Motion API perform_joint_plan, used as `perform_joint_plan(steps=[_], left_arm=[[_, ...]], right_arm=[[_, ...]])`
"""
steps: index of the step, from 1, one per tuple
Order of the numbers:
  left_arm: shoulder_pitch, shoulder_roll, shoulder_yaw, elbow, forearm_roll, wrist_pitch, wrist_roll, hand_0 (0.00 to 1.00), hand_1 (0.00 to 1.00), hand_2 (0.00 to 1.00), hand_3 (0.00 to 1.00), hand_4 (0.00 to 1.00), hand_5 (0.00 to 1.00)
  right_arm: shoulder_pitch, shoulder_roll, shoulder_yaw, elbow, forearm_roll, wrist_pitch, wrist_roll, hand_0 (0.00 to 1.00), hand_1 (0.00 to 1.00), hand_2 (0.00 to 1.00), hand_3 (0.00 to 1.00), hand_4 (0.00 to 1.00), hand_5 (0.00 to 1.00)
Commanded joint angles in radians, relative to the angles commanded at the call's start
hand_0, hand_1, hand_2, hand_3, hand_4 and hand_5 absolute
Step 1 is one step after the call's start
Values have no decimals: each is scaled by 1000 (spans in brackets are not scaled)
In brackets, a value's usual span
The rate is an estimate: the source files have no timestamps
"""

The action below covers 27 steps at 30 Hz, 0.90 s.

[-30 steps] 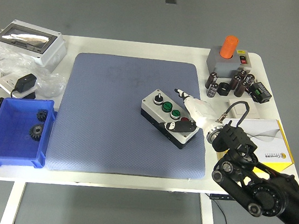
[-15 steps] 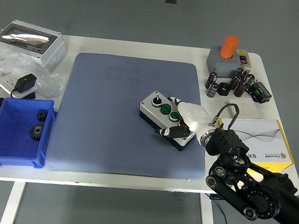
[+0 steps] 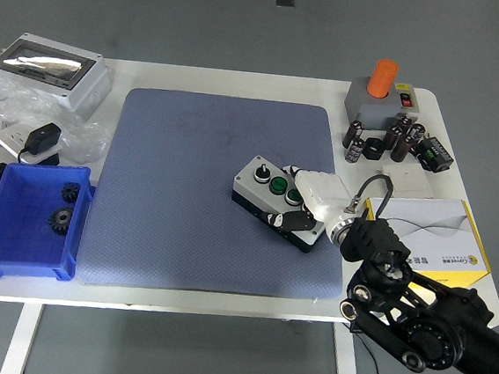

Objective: Pick up the button,place it on the desk,press the button,press the button

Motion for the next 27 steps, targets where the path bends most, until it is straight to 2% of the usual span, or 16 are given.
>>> perform_joint_plan(steps=[3,4,9,10,15,19,23,27], left_arm=[[1,0,-1,0,1,1,-2,652,657,668,776,648,480],[1,0,-3,0,3,1,-1,651,657,668,773,649,478],[3,0,-23,0,17,3,7,651,657,668,773,649,478],[2,0,-28,0,21,4,9,648,656,667,774,646,477],[2,-1,-48,0,37,6,21,648,656,667,774,646,477],[1,-1,-61,0,48,7,29,648,656,668,775,647,479],[-1,-1,-68,0,56,8,37,647,655,669,777,650,480],[-3,0,-70,0,61,8,42,647,655,669,777,650,480]], right_arm=[[1,-2,-4,0,-7,-10,14,179,360,415,561,443,57],[2,-4,-4,1,-8,-14,21,154,332,349,438,257,2],[7,-12,-3,-1,5,-35,73,154,332,349,438,257,2],[10,-15,-3,-3,13,-40,93,154,322,326,414,241,2],[46,-45,-22,-10,44,-58,205,154,322,326,414,241,2],[99,-65,-52,-31,49,-75,309,167,338,341,439,244,2],[151,-46,-69,-91,45,-112,410,193,357,366,467,249,2],[191,-10,-90,-153,33,-130,495,193,357,366,467,249,2]])
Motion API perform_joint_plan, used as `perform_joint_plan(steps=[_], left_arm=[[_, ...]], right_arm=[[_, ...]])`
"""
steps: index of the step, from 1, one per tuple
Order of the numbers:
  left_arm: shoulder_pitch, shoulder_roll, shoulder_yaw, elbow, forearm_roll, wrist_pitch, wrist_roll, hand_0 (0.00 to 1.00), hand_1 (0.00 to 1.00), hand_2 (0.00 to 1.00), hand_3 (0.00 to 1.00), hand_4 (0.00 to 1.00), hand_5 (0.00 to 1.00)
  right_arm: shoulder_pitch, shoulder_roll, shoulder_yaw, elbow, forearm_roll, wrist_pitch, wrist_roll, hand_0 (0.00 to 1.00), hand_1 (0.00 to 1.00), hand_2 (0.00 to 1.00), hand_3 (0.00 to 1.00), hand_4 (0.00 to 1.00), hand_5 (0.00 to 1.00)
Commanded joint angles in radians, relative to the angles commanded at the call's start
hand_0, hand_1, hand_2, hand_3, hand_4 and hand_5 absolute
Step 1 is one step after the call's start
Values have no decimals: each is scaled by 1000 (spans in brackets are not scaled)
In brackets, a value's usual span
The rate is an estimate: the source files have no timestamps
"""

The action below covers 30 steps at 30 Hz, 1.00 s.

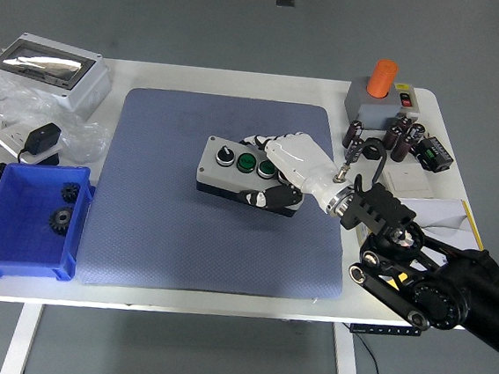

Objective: Pick up the button,place it on the desk,press the button,press the button

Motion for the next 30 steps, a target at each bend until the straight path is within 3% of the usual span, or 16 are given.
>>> perform_joint_plan(steps=[1,7,16,30], left_arm=[[-1,0,-1,0,2,0,1,646,655,671,777,652,483],[-7,-2,-1,0,9,0,5,646,654,671,779,656,488],[-12,-2,0,0,18,-1,8,646,655,671,780,660,492],[-11,-1,-10,0,29,-3,16,645,654,671,780,661,498]], right_arm=[[9,10,-6,-14,-1,-3,18,205,372,380,493,183,2],[49,72,-20,-102,-25,-14,66,207,367,381,492,167,2],[83,140,-48,-226,-74,0,79,208,365,382,487,155,2],[84,161,-56,-240,-69,36,90,276,429,404,514,185,2]])
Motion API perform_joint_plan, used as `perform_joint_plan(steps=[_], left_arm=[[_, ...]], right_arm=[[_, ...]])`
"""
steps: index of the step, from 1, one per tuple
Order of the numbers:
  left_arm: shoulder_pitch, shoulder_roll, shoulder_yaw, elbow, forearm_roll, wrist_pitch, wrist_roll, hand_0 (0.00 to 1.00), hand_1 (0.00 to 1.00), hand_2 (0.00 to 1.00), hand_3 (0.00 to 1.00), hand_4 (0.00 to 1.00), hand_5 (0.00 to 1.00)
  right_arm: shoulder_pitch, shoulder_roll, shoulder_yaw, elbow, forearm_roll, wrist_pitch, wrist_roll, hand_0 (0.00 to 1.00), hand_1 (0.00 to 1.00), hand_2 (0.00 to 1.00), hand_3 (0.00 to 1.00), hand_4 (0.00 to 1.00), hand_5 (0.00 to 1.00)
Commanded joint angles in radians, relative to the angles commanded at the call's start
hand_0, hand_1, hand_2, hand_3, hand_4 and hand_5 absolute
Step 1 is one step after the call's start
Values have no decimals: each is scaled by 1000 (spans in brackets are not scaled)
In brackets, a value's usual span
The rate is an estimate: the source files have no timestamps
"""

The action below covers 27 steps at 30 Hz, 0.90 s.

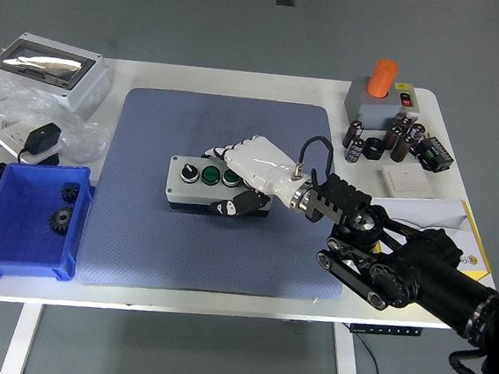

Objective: Pick up the button,place it on the desk,press the button,press the button

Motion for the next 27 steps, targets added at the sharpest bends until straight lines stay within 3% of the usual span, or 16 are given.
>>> perform_joint_plan(steps=[1,6,7,12,13,27], left_arm=[[0,0,0,0,0,0,0,645,655,671,780,662,499],[0,-1,1,0,0,0,-2,645,655,671,780,662,499],[0,-1,0,0,0,0,-2,645,655,671,781,663,500],[0,-1,0,0,0,0,-3,645,655,671,781,663,500],[0,-1,1,0,0,0,-2,645,655,671,781,663,501],[0,-3,8,0,-6,0,-6,645,655,671,780,662,502]], right_arm=[[0,0,0,1,1,5,-1,421,573,563,654,224,2],[-3,3,-4,8,8,23,-14,421,573,563,654,224,2],[-4,4,-4,9,9,27,-19,459,622,619,680,389,9],[-5,5,-6,11,11,37,-29,459,622,619,680,389,9],[-5,5,-6,11,12,37,-31,499,629,644,684,466,28],[-10,4,-2,14,34,51,-53,523,638,654,693,533,55]])
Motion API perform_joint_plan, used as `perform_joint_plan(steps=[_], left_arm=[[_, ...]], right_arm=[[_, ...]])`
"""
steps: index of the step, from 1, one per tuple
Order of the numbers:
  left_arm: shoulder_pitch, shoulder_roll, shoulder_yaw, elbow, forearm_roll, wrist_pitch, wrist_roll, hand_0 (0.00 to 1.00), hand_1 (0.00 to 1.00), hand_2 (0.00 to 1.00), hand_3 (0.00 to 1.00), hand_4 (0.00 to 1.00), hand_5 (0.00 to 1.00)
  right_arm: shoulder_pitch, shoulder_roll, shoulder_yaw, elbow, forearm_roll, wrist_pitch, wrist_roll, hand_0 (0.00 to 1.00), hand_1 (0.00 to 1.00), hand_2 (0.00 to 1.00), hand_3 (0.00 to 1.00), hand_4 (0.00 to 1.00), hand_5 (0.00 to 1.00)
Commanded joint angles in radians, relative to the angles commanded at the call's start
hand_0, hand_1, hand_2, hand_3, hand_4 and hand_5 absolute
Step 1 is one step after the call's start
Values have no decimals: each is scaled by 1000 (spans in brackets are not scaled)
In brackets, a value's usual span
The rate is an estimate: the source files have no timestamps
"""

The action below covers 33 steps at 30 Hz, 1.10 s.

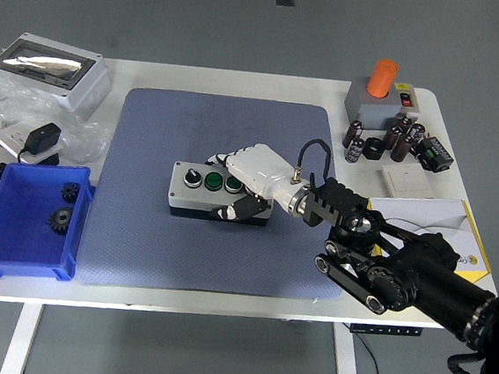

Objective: Pick up the button,place it on the desk,press the button,press the button

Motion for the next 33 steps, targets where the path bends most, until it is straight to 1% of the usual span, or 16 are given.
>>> perform_joint_plan(steps=[3,4,9,10,15,16,21,22,27,28,33], left_arm=[[0,0,-1,0,1,0,0,645,655,671,780,662,502],[0,0,-1,0,2,0,0,645,655,671,780,662,502],[0,0,0,0,2,-1,-1,645,655,671,780,662,502],[0,0,0,0,2,-2,-1,645,655,671,778,663,503],[-1,1,0,0,3,-3,-1,645,655,671,778,663,503],[-1,1,0,0,4,-3,-1,645,655,671,774,663,503],[-1,1,0,0,5,-5,-2,645,655,671,774,663,503],[-1,1,-1,0,6,-5,-2,645,655,670,771,663,503],[-1,0,0,0,6,-6,-3,645,655,670,771,663,503],[-1,0,0,0,6,-6,-3,646,655,666,767,661,500],[-3,-1,1,0,6,-7,-4,646,655,666,767,661,500]], right_arm=[[-2,0,-3,0,3,-1,-4,523,638,654,693,533,55],[-2,0,-4,0,4,-1,-5,524,638,659,699,557,60],[-3,0,1,2,2,2,-9,524,638,659,699,557,60],[-3,0,2,3,1,3,-10,522,640,662,704,580,70],[-3,0,13,6,-3,15,-13,522,640,662,704,580,70],[-4,0,15,7,-3,17,-13,538,651,710,726,636,102],[-4,-1,22,8,1,21,-15,538,651,710,726,636,102],[-4,-1,21,8,1,22,-16,658,731,795,818,791,225],[-5,0,17,6,3,21,-19,658,731,795,818,791,225],[-5,0,16,6,3,20,-19,720,777,837,849,831,261],[-5,0,10,8,7,20,-20,720,777,837,849,831,261]])
